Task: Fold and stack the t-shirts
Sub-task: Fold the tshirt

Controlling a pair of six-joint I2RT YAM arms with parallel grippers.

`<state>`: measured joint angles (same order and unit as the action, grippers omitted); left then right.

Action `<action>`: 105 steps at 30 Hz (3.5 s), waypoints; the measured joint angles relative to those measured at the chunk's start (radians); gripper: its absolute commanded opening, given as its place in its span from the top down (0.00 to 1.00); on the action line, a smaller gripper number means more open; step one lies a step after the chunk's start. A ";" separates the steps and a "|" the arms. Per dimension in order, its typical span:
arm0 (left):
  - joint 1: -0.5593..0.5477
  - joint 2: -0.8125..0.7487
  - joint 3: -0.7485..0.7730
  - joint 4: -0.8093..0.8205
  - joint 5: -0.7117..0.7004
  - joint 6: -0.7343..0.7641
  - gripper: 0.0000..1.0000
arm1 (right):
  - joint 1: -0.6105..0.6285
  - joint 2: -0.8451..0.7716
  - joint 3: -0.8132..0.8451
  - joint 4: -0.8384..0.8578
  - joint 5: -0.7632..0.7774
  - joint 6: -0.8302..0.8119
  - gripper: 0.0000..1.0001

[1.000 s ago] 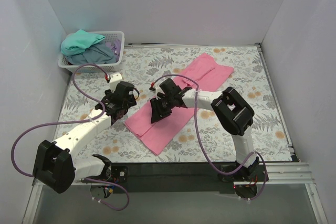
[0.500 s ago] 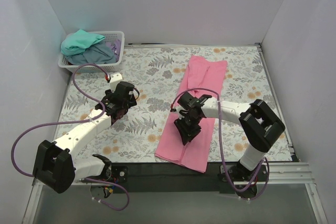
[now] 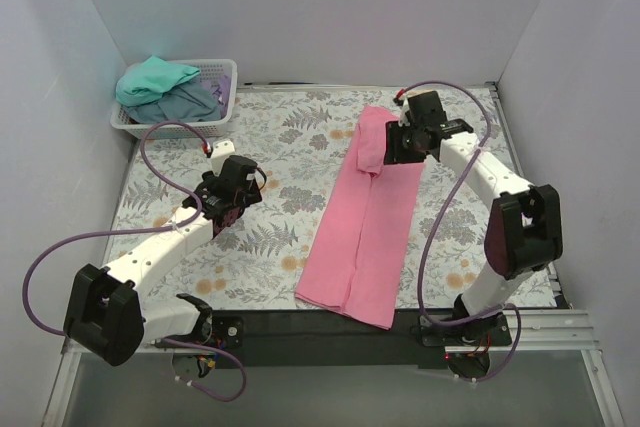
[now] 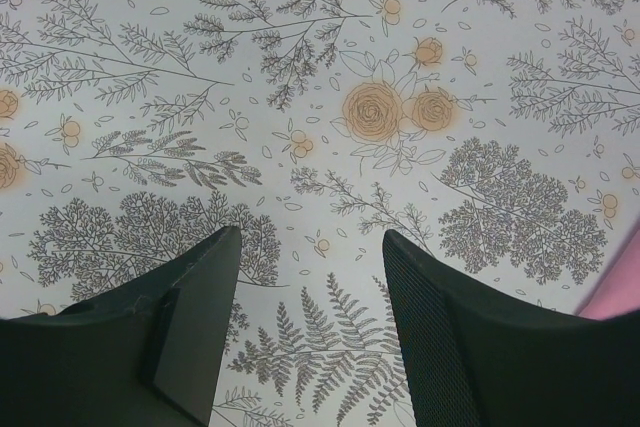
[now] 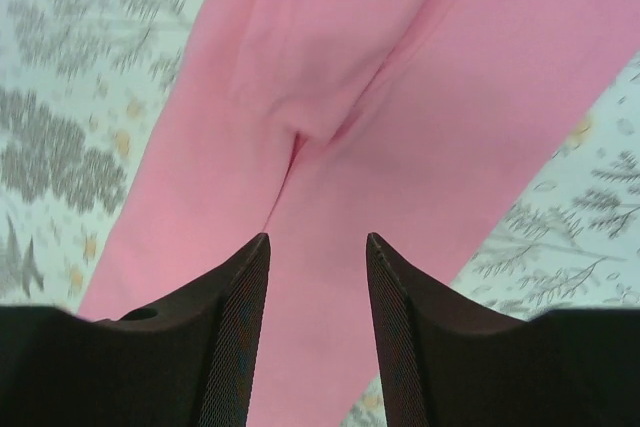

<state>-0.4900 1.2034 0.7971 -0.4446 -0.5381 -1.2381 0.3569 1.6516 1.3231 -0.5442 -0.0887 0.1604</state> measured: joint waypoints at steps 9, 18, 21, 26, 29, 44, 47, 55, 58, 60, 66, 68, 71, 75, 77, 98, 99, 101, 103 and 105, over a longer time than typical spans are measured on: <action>0.000 0.000 0.000 0.000 0.018 0.000 0.43 | -0.070 0.270 0.072 0.229 0.006 0.120 0.50; 0.000 0.005 0.000 0.000 0.031 0.000 0.43 | -0.076 0.492 0.239 0.298 -0.037 0.133 0.51; 0.000 0.006 0.000 0.000 0.034 0.000 0.43 | -0.079 0.568 0.329 0.307 -0.085 0.106 0.51; 0.000 0.021 0.000 0.000 0.041 0.000 0.43 | -0.075 0.689 0.507 0.294 -0.181 0.045 0.52; 0.000 0.029 0.000 0.001 0.044 0.000 0.43 | -0.060 0.741 0.591 0.277 -0.212 0.012 0.51; 0.000 0.119 0.004 0.000 0.163 0.000 0.38 | -0.021 0.459 0.402 0.134 -0.039 -0.008 0.50; -0.005 0.150 0.021 -0.032 0.243 -0.027 0.37 | -0.025 0.211 0.237 0.095 0.003 0.006 0.50; -0.161 0.154 0.111 -0.184 0.377 -0.154 0.37 | -0.014 -0.341 -0.400 0.004 -0.017 0.098 0.51; -0.257 0.157 0.122 -0.244 0.412 -0.212 0.37 | 0.028 -0.449 -0.606 -0.066 -0.032 0.154 0.51; -0.308 0.168 0.122 -0.283 0.432 -0.253 0.37 | 0.074 -0.516 -0.686 -0.109 -0.039 0.190 0.51; -0.393 0.195 0.122 -0.348 0.470 -0.349 0.37 | 0.222 -0.630 -0.801 -0.146 -0.056 0.320 0.51; -0.412 0.212 0.122 -0.353 0.476 -0.371 0.37 | 0.257 -0.631 -0.815 -0.146 -0.056 0.352 0.52; -0.427 0.240 0.120 -0.358 0.482 -0.393 0.38 | 0.283 -0.623 -0.818 -0.149 -0.050 0.387 0.53; -0.438 0.264 0.120 -0.363 0.490 -0.406 0.40 | 0.298 -0.609 -0.823 -0.145 -0.045 0.415 0.55; -0.441 0.279 0.120 -0.364 0.493 -0.409 0.40 | 0.300 -0.601 -0.831 -0.145 -0.045 0.418 0.57; -0.492 0.457 0.181 -0.389 0.513 -0.402 0.48 | 0.313 -0.570 -0.856 -0.103 -0.098 0.438 0.99; -0.494 0.460 0.184 -0.392 0.513 -0.401 0.49 | 0.313 -0.570 -0.856 -0.102 -0.098 0.438 0.99; -0.496 0.461 0.186 -0.394 0.513 -0.401 0.51 | 0.313 -0.570 -0.856 -0.102 -0.098 0.438 0.99; -0.498 0.462 0.188 -0.394 0.516 -0.401 0.53 | 0.313 -0.570 -0.856 -0.102 -0.098 0.438 0.99; -0.501 0.465 0.192 -0.394 0.520 -0.401 0.55 | 0.313 -0.570 -0.856 -0.102 -0.098 0.438 0.99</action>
<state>-0.9913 1.6688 0.9890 -0.8383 -0.0181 -1.6394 0.6697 1.0813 0.4671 -0.6464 -0.1867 0.5983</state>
